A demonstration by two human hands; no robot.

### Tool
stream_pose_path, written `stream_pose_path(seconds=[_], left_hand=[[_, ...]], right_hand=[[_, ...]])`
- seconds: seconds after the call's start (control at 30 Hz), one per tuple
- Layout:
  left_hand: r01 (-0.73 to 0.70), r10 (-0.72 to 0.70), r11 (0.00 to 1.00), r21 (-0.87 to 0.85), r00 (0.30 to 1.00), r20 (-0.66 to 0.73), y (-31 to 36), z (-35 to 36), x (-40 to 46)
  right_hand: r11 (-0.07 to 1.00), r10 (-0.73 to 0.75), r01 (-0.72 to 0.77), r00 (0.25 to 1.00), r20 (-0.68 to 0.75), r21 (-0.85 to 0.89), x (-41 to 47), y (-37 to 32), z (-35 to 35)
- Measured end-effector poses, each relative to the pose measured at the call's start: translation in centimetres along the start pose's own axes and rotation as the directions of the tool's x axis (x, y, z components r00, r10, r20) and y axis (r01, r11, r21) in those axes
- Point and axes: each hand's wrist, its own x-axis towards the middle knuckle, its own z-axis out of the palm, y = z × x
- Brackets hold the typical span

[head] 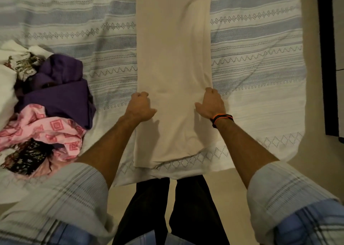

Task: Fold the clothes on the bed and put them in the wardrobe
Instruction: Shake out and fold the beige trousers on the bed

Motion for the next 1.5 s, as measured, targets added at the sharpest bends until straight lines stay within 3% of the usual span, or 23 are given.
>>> stream_pose_path(seconds=[0.3,0.5,0.63,0.73,0.83,1.0,1.1,1.23,1.33,1.43,1.47,1.5], left_hand=[[0.178,-0.178,0.983,-0.044,0.984,0.004,-2.2,2.8,-3.5],[0.228,-0.224,0.973,0.047,0.972,-0.072,-1.1,6.2,-6.6],[0.096,-0.076,0.987,0.125,0.985,-0.157,1.4,8.5,-7.9],[-0.025,0.049,0.988,0.151,0.986,-0.159,3.8,10.1,-8.3],[-0.132,0.141,0.986,0.103,0.985,-0.095,5.8,11.7,-8.4],[-0.265,0.263,0.962,0.062,0.964,0.038,7.5,14.3,-8.3],[-0.296,0.283,0.951,0.091,0.951,0.126,7.5,15.0,-8.5],[-0.3,0.279,0.947,0.113,0.945,0.173,7.1,15.0,-8.6],[-0.3,0.29,0.953,0.042,0.944,0.155,7.1,14.6,-8.4],[-0.092,0.115,0.956,-0.278,0.991,0.067,7.1,14.1,-8.1],[0.021,0.01,0.884,-0.467,0.998,0.063,7.2,13.7,-8.2],[0.124,-0.09,0.743,-0.658,0.992,0.085,7.5,13.1,-8.5]], right_hand=[[0.996,-0.057,0.054,0.997,-0.047,-0.064,-2.4,3.4,1.3],[0.999,0.02,-0.018,0.999,-0.049,0.031,-3.6,7.0,1.8],[0.983,0.131,-0.129,0.991,-0.012,0.132,-3.7,9.8,2.3],[0.978,0.175,-0.173,0.984,-0.01,0.114,-3.6,11.5,2.4],[0.978,0.172,-0.168,0.985,-0.023,0.123,-3.3,13.1,2.3],[0.933,0.153,-0.159,0.987,0.045,0.323,-2.7,14.8,2.2],[0.905,0.083,-0.083,0.996,0.02,0.417,-3.1,14.9,2.0],[0.819,0.097,-0.075,0.995,-0.009,0.569,-3.7,14.3,1.8],[0.742,0.046,0.017,0.996,-0.076,0.67,-4.6,12.7,2.0],[0.783,-0.108,0.196,0.977,-0.182,0.591,-6.0,9.8,3.0],[0.823,-0.192,0.267,0.962,-0.196,0.502,-6.4,8.8,3.7],[0.838,-0.296,0.344,0.939,-0.177,0.423,-6.7,7.8,4.3]])
